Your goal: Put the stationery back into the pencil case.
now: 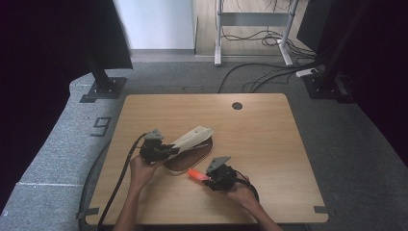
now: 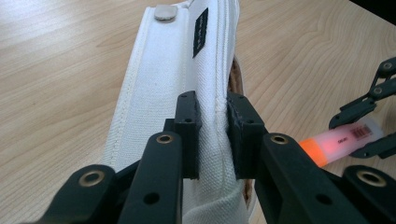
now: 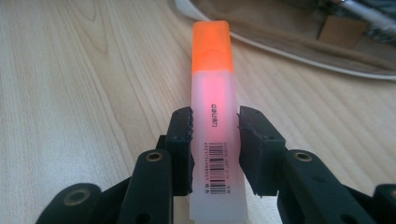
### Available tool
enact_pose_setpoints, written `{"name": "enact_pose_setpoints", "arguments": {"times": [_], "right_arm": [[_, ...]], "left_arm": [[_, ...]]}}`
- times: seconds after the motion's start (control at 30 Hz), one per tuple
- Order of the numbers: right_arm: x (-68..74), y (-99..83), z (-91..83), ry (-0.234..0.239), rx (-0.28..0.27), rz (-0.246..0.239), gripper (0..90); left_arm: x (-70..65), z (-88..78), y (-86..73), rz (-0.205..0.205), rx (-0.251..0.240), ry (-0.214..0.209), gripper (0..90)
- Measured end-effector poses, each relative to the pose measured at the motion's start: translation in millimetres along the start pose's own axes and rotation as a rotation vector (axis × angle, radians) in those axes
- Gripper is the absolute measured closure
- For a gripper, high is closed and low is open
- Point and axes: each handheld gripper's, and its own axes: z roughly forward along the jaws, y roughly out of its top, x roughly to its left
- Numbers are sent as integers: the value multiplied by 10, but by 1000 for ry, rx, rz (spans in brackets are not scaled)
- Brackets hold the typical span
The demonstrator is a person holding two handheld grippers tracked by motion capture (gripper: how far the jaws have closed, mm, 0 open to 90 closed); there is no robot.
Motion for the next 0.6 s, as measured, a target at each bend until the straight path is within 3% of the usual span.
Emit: {"name": "enact_pose_setpoints", "arguments": {"times": [0.2, 0.6], "right_arm": [[-56, 47, -47, -15, -9, 7, 651], [-306, 228, -6, -55, -2, 28, 651]], "left_arm": [[1, -1, 0, -1, -2, 1, 765], [-17, -3, 18, 6, -8, 3, 766]]}}
